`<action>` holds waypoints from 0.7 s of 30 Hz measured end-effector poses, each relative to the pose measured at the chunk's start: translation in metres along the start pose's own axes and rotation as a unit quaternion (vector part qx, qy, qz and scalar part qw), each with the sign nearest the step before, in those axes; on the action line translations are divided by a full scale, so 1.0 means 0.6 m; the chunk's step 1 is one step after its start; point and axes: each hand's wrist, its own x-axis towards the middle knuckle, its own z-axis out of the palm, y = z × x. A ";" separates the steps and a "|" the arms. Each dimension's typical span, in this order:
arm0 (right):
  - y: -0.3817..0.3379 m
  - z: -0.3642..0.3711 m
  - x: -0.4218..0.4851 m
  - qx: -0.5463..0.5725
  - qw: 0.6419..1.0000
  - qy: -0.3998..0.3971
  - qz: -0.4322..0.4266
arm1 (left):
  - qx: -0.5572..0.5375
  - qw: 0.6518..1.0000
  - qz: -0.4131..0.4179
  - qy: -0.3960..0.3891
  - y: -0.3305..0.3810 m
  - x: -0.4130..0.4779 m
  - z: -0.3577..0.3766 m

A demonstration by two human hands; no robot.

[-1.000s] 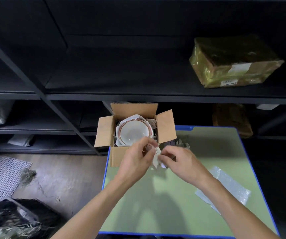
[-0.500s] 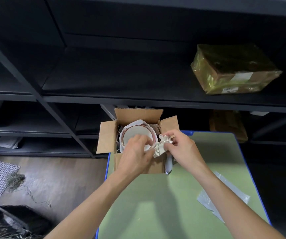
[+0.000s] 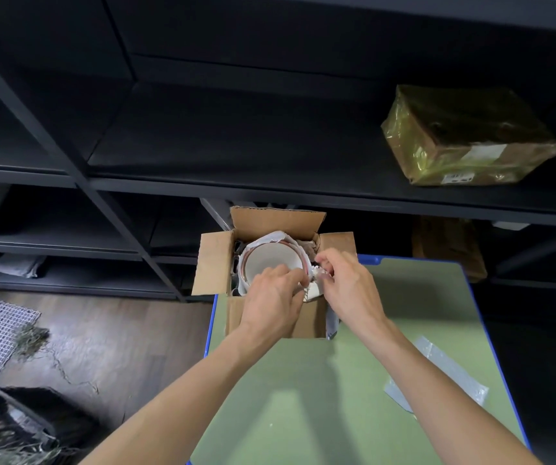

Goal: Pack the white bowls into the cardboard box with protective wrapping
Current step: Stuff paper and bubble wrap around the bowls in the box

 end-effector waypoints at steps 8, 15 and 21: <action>-0.008 0.028 -0.009 -0.097 0.994 0.043 -0.022 | 0.057 0.998 0.012 -0.032 -0.002 0.000 0.002; 0.023 0.029 -0.011 -0.198 0.967 0.070 -0.141 | -0.004 0.996 -0.065 -0.057 0.001 0.012 -0.006; 0.034 0.020 -0.020 -0.254 0.946 0.007 -0.201 | -0.044 0.987 -0.117 -0.102 0.010 0.030 -0.011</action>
